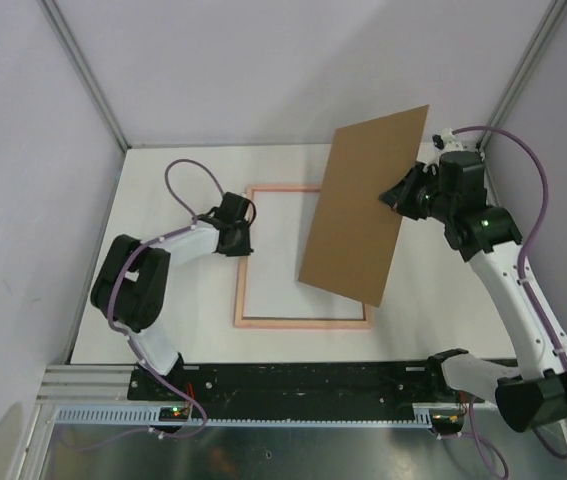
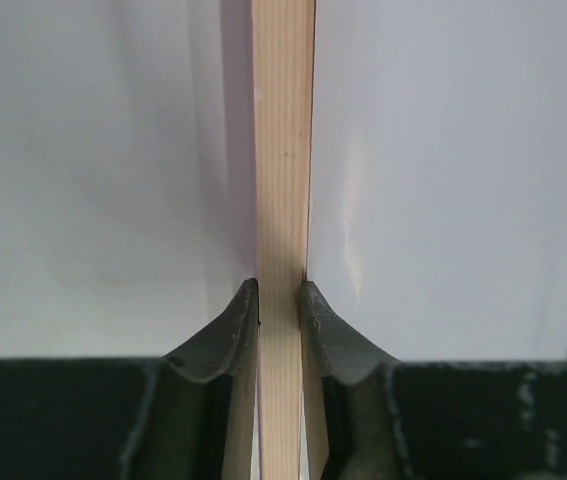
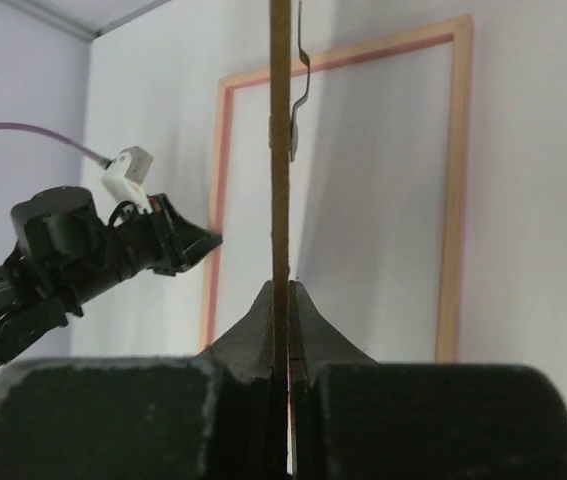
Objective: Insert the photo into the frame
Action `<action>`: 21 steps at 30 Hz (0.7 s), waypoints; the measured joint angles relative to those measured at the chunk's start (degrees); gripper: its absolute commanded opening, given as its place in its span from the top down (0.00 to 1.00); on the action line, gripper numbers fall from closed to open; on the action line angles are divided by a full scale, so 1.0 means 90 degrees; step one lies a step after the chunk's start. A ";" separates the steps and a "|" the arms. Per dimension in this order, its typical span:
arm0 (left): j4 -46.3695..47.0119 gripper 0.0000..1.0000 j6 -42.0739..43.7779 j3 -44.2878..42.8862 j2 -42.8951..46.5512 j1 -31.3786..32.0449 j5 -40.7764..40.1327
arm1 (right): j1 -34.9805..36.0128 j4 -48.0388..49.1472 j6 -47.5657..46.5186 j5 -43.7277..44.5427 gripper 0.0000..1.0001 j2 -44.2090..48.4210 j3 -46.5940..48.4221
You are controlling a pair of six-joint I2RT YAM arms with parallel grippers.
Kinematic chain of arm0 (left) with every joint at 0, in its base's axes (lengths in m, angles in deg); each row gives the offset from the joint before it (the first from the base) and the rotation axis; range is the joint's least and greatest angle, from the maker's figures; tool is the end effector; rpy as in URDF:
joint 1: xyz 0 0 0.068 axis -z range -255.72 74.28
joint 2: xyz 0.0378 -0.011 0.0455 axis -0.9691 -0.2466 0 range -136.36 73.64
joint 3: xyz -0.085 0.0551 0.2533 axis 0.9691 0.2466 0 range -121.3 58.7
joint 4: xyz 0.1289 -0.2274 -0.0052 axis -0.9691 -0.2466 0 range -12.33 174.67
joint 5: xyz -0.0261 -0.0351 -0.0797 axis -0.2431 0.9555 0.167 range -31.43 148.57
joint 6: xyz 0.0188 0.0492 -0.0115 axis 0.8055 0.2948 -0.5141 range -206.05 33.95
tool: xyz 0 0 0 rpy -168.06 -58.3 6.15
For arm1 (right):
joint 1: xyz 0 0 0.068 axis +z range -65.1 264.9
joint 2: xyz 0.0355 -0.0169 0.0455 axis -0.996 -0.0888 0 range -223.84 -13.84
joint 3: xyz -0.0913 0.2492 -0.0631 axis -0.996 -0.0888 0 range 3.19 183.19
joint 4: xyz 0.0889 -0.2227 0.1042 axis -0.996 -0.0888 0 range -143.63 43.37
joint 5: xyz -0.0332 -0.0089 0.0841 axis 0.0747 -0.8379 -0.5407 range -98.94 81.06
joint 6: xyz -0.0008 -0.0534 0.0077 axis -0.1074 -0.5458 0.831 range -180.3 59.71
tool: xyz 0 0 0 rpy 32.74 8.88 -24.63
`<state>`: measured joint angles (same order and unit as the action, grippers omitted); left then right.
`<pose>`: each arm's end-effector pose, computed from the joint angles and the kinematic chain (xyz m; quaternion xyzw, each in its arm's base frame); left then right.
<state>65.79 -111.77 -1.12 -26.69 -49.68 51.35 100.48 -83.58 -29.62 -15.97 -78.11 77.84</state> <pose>0.3148 -0.1488 0.1656 -0.0139 0.9627 -0.0603 0.2635 0.2236 0.0668 0.4055 0.0796 0.8460 0.2540 0.4620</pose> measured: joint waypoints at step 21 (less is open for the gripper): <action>-0.0168 0.76 0.1365 0.0401 0.0551 -0.1258 0.1562 | -0.0580 0.2533 0.1355 -0.3662 1.00 -0.1537 -0.1600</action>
<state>64.28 -99.48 2.49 -21.73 -61.00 65.40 95.25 -60.78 -17.42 -48.93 -91.94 63.44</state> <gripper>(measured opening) 0.228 0.031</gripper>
